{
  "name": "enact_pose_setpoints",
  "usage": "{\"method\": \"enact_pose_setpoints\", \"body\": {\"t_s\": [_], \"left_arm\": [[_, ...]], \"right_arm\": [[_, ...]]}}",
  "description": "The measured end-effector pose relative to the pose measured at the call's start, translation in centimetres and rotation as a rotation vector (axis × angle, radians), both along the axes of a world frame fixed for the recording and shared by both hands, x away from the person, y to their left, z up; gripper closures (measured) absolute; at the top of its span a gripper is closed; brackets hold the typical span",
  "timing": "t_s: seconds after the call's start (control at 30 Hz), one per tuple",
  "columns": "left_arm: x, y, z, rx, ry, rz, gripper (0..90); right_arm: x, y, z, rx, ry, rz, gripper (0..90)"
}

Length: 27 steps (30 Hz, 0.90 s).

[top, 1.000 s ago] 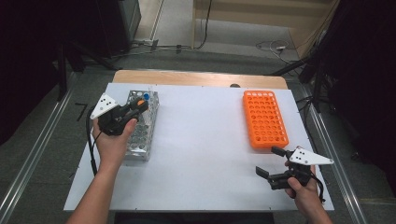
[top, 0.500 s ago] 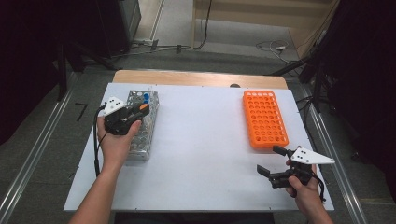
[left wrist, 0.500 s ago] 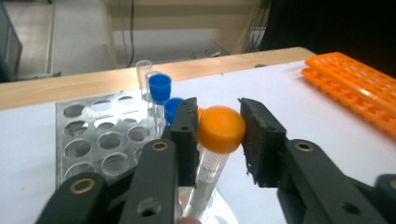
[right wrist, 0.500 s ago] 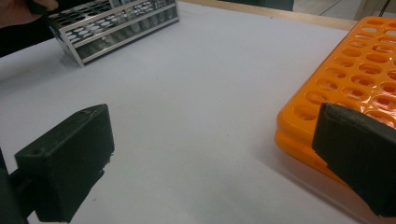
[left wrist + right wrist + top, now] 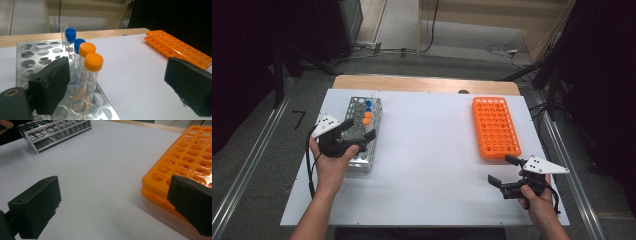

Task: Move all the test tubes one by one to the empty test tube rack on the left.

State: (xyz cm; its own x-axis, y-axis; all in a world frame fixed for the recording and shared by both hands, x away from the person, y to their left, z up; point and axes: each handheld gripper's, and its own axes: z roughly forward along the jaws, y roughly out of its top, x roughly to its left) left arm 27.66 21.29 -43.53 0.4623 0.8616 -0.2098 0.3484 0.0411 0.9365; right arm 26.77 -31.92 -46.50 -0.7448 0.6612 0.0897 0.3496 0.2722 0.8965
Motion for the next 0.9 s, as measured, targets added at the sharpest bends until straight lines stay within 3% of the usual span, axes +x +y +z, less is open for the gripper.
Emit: {"method": "enact_pose_setpoints", "body": {"t_s": [0.27,0.37,0.57,0.9], "left_arm": [[-3.0,-0.2,-0.3,-0.01,-0.037,-0.059,0.0],[-4.2,-0.5,-0.8,-0.004,-0.062,-0.083,0.0],[-6.4,-0.7,-2.1,0.013,-0.072,-0.124,0.0],[-6.9,-0.3,-2.9,-0.004,-0.058,-0.117,0.0]], "right_arm": [[0.3,-0.2,-0.2,-0.005,-0.002,-0.014,0.0],[0.4,-0.4,-0.4,-0.02,-0.011,-0.022,0.0],[0.8,-0.9,-0.7,-0.024,-0.015,-0.047,0.0],[1.0,-1.3,-0.9,-0.021,-0.015,-0.064,0.0]]}}
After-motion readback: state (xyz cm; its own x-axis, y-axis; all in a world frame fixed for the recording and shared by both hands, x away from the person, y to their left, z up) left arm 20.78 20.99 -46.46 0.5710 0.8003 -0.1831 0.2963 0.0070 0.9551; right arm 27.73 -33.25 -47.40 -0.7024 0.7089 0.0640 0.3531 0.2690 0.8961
